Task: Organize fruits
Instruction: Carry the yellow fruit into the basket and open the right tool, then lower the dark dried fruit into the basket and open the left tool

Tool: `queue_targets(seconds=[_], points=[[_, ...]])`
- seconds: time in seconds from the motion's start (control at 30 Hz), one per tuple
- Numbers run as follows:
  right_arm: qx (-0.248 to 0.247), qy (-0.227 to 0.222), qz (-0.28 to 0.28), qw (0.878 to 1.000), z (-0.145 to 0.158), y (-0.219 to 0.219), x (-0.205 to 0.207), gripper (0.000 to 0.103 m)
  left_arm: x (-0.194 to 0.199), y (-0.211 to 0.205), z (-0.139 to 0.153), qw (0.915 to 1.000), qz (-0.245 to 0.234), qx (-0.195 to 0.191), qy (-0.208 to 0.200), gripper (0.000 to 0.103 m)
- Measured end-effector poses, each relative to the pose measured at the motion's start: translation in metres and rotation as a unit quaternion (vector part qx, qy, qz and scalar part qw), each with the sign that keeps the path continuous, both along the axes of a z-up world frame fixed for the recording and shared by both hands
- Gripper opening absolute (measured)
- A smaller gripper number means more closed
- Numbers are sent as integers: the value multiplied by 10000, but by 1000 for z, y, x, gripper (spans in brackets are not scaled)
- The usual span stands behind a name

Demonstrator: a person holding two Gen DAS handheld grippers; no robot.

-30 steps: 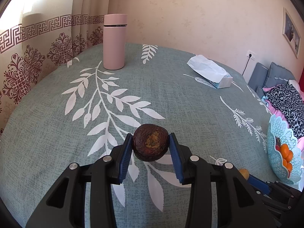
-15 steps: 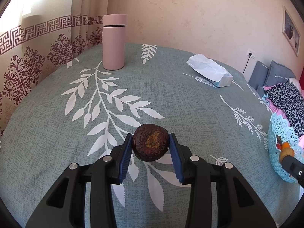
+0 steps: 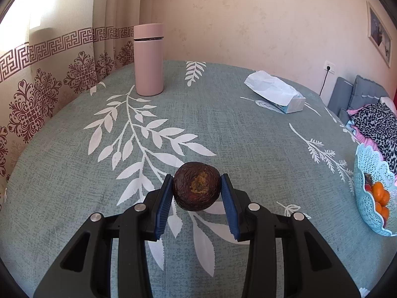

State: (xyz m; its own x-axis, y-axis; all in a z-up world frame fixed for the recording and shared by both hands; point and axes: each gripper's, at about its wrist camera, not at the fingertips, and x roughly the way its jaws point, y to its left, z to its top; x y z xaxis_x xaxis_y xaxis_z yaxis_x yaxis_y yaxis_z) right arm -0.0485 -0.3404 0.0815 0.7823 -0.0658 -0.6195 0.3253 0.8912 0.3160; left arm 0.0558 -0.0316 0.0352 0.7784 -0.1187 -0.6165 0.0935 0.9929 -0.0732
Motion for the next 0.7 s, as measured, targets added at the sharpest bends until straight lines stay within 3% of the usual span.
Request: queue_targets(seconds=[0.1, 0.2, 0.3, 0.4, 0.7], points=[[-89, -67, -156, 9998, 2, -10, -13, 54, -1, -1, 1, 10000, -17, -15, 54, 39], [-488, -172, -463, 9976, 4, -16, -30, 56, -5, -7, 5, 9999, -115, -19, 51, 39], [-913, -320, -865, 9915, 5, -27, -49, 64, -14, -19, 12, 9994, -358, -37, -3, 39], [-1120, -388, -1161, 9861, 1, -41, -65, 65, -23, -39, 20, 9976, -694, -78, -39, 39], [-685, -475, -1415, 9864, -24, -78, -90, 66, -46, -110, 47, 9870, -1586, -156, -200, 39]])
